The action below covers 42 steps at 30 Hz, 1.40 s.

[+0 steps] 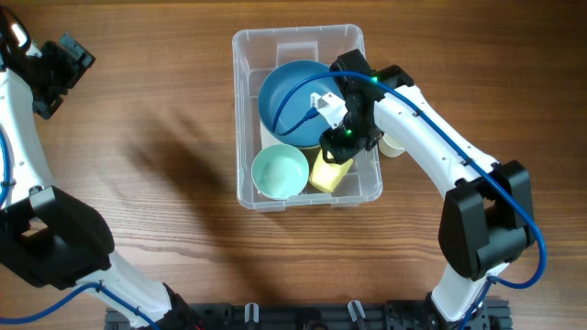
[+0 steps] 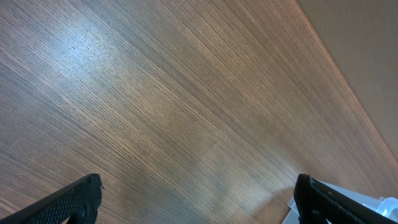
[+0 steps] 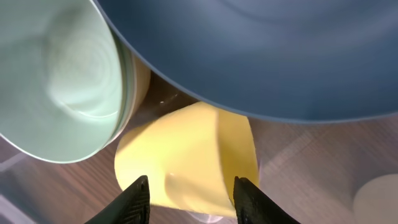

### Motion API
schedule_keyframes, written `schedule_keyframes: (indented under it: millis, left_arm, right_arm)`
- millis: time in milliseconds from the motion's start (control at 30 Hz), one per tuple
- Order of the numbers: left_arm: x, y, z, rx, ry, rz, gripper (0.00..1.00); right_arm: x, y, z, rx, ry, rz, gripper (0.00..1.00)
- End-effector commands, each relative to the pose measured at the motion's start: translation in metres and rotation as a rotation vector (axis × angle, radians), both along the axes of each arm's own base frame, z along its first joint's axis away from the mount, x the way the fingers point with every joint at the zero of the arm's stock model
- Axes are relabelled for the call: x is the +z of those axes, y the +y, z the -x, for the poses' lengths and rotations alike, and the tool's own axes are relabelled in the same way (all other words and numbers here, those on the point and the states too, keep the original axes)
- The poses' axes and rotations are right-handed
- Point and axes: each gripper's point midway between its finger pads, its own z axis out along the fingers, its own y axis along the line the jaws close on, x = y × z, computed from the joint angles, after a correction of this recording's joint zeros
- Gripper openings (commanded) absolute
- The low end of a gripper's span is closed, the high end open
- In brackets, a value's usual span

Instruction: Pack container

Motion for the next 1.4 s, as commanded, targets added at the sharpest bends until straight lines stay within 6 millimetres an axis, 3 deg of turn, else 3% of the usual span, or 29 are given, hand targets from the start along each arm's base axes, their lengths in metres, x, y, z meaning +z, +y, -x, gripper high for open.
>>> schedule_keyframes:
  millis: [0, 100, 167, 400, 467, 1133, 1367]
  left_arm:
    - [0.02, 0.002, 0.0, 0.011, -0.044, -0.019, 1.0]
    - [0.02, 0.002, 0.0, 0.011, -0.044, -0.019, 1.0]
    - [0.02, 0.002, 0.0, 0.011, -0.044, -0.019, 1.0]
    - [0.02, 0.002, 0.0, 0.011, -0.044, -0.019, 1.0]
    - [0.02, 0.002, 0.0, 0.011, -0.044, -0.019, 1.0]
    - [0.02, 0.002, 0.0, 0.011, -0.044, -0.019, 1.0]
    - [0.02, 0.002, 0.0, 0.011, -0.044, -0.019, 1.0]
  right_arm:
    - [-0.003, 0.008, 0.005, 0.018, 0.043, -0.054, 0.45]
    - [-0.003, 0.01, 0.006, 0.017, 0.046, -0.061, 0.44]
    - [-0.002, 0.01, 0.006, 0.015, 0.049, -0.063, 0.38]
    - [0.0, 0.016, 0.011, -0.029, 0.087, -0.098, 0.09]
    - [0.0, 0.017, 0.012, -0.034, 0.094, -0.1, 0.05]
    - [0.016, 0.025, 0.04, -0.061, 0.245, -0.164, 0.04]
    - [0.036, 0.026, 0.029, -0.053, 0.181, -0.167, 0.04]
